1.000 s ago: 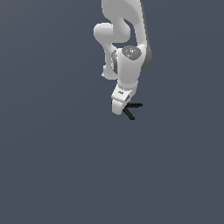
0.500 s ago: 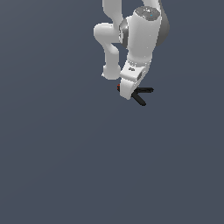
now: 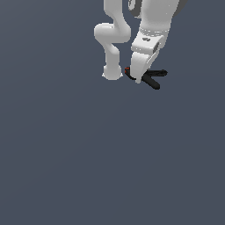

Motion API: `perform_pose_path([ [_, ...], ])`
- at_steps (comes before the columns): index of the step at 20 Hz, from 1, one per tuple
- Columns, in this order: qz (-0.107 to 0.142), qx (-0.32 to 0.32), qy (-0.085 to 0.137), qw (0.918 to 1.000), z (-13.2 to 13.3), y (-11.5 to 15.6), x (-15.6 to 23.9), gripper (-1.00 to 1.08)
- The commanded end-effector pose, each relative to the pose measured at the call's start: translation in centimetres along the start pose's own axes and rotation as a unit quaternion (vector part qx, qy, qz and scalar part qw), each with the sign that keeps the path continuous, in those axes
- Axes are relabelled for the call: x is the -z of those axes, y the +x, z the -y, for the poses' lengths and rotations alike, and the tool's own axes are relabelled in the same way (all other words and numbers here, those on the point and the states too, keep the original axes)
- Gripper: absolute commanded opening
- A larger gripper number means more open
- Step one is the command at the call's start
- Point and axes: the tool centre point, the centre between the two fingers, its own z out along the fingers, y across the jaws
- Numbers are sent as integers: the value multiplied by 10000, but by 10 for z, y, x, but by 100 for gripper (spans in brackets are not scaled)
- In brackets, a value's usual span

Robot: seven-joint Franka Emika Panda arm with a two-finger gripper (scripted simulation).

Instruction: Pick up the object and move it to a goal position.

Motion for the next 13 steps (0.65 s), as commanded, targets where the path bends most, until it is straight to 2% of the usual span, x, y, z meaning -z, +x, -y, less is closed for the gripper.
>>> perform_pose_path([
  [1, 0, -6, -3, 10000, 2, 4, 18, -100],
  [7, 2, -13, -5, 10000, 4, 11, 44, -100],
  [13, 3, -16, -6, 10000, 5, 14, 53, -100],
])
